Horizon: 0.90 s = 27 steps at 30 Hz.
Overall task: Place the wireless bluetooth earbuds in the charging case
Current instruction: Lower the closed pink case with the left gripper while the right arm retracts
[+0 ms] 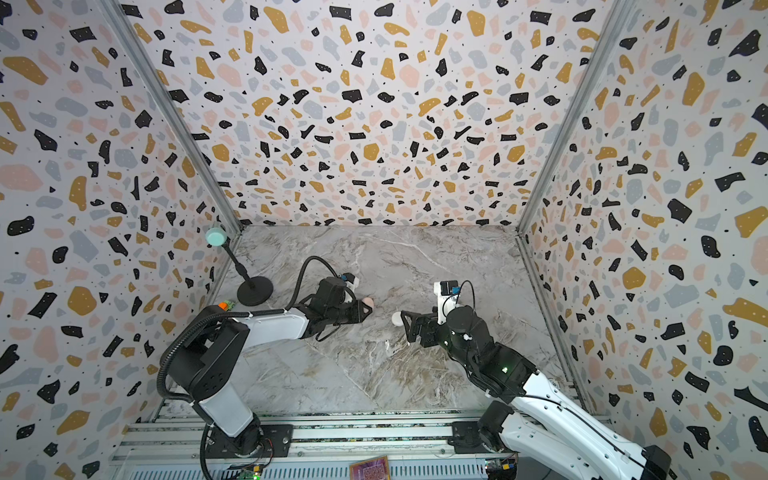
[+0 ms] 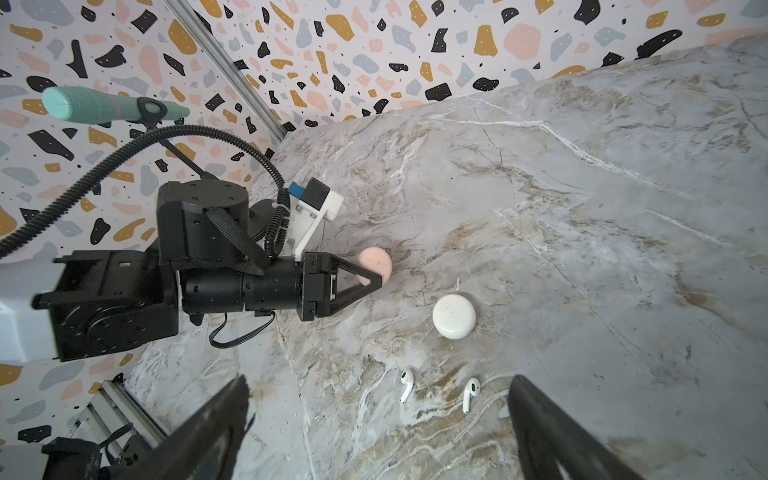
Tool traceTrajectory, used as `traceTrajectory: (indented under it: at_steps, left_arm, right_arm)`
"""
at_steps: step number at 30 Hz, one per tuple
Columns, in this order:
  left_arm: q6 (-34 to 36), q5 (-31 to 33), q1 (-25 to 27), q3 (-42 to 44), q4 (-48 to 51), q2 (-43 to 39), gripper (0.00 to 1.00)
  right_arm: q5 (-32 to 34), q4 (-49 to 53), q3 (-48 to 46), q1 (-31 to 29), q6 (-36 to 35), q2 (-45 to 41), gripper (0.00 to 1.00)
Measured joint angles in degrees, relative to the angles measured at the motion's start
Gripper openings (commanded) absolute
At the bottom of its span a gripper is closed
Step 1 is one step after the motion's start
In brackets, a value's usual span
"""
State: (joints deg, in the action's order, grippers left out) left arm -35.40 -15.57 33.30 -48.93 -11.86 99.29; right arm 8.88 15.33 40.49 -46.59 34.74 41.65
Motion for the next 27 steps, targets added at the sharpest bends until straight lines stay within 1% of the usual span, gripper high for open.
traceTrajectory:
  at_steps: [6,17,21,23,25,27]
  left_arm:
    - [-0.9,0.2,-1.1,-0.7,1.6,2.6,0.0]
    - [-1.7,0.0,-1.7,-1.7,2.4,4.6,0.0]
    - [-1.7,-0.2,-1.7,-1.7,2.4,4.7,0.07]
    - [-1.7,-0.3,-1.7,-1.7,2.4,4.7,0.12]
    - [-1.7,-0.5,-1.7,-1.7,2.5,4.7,0.13]
    - [-1.7,-0.4,-1.7,-1.8,2.6,4.7,0.17]
  right_arm:
    - [-1.1,-1.3,-1.0,0.3,0.6,0.6,0.97]
    - [-2.9,-2.1,-1.0,0.4,1.4,1.2,0.97]
    - [-3.4,-2.1,-1.1,0.4,1.5,1.2,0.97]
    - [-3.6,-2.1,-1.1,0.4,1.6,1.2,0.97]
    - [-3.8,-2.1,-1.1,0.4,1.7,1.2,0.97]
    - [-4.0,-2.1,-1.1,0.4,1.7,1.2,0.97]
